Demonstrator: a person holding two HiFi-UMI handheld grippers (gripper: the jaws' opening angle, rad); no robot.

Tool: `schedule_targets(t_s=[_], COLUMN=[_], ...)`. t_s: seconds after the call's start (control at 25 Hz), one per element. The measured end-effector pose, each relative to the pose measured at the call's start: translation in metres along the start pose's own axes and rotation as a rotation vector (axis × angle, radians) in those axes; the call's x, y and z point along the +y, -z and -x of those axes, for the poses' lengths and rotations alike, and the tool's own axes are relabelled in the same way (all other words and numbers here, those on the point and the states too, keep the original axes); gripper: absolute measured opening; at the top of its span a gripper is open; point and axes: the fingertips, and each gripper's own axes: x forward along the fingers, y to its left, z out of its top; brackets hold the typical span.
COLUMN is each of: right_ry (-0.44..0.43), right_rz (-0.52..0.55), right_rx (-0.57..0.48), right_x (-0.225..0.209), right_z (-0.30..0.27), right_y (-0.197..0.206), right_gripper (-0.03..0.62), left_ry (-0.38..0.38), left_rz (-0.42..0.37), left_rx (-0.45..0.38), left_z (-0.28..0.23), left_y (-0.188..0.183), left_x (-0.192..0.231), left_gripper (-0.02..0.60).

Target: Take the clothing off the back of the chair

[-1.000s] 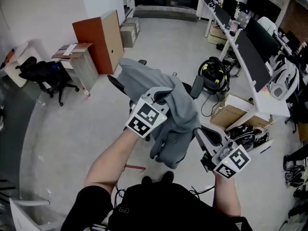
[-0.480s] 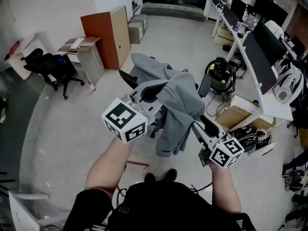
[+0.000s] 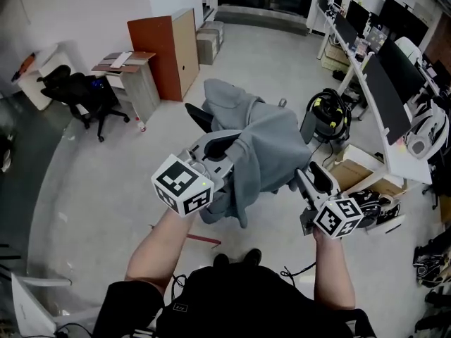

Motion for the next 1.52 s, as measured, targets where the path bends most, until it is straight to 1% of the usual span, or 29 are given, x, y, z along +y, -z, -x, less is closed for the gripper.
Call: schedule_targets(t_s=[0.08,0.2,0.32,0.48,0.56,0.64,0.76,0.84,0.96,1.08,1.12,1.16,1.2,1.24,1.32,1.52], right_ry=[0.019,0.04,0.065,0.086,0.065,0.018,-0.074,-0.113,-0.15,-0.142,-0.145,-0.158,-0.175,-0.188,-0.194,-0.22], right_rz=[0.004,0.017,0.044,0.058,0.064,0.079,0.122,0.157,0.173,0.184,0.186,0.189,0.201,0.224,0.26,0.223], right_rx=[0.022,0.053,0.089,0.149,0.161,0.192,0.235,0.228,0.191,0.179,0.175,0.171,0.167,0.165,0.166,0.174], right_x=[-0.004,-0.01,-0.028,-0.071,-0.091,-0.105,-0.116,-0.118,-0.115,-0.113,-0.112,-0.108,-0.1,-0.091,-0.078,-0.064], right_z=[-0.007,-0.015,-0.028,-0.058,-0.081,-0.103,-0.13,-0.144,-0.161,-0.17,-0.171,-0.171,-0.172,-0.176,-0.186,-0.204], right_y=[0.007,0.015,0.024,0.035,0.032,0.031,0.03,0.025,0.016,0.012,0.012,0.011,0.011,0.011,0.01,0.011], right_gripper=[0.252,0.253,0.255,0.255,0.263,0.276,0.278,0.273,0.25,0.201,0.171,0.12,0.054,0.029,0.027,0.02], left_ry=[-0.062,-0.181,-0.283,-0.356,-0.402,-0.446,-0.507,-0.532,-0.552,-0.568,-0.574,-0.58,-0.589,-0.601,-0.626,-0.671], left_rz=[0.056,0.153,0.181,0.201,0.208,0.211,0.185,0.172,0.173,0.181,0.178,0.171,0.16,0.151,0.153,0.16], left_rx=[0.015,0.056,0.109,0.158,0.187,0.217,0.259,0.276,0.294,0.307,0.311,0.317,0.323,0.325,0.316,0.312], left_z=[0.012,0.03,0.037,0.027,0.019,0.009,-0.01,-0.021,-0.031,-0.034,-0.035,-0.037,-0.039,-0.04,-0.039,-0.031], left_y=[0.016,0.046,0.071,0.1,0.113,0.126,0.138,0.14,0.142,0.144,0.144,0.145,0.145,0.146,0.146,0.146], left_x=[0.023,0.068,0.104,0.128,0.141,0.15,0.157,0.16,0.165,0.167,0.167,0.167,0.168,0.168,0.172,0.19], left_gripper=[0.006,0.006,0.006,0.006,0.006,0.006,0.006,0.006,0.006,0.006,0.006,0.006,0.006,0.006,0.006,0.006])
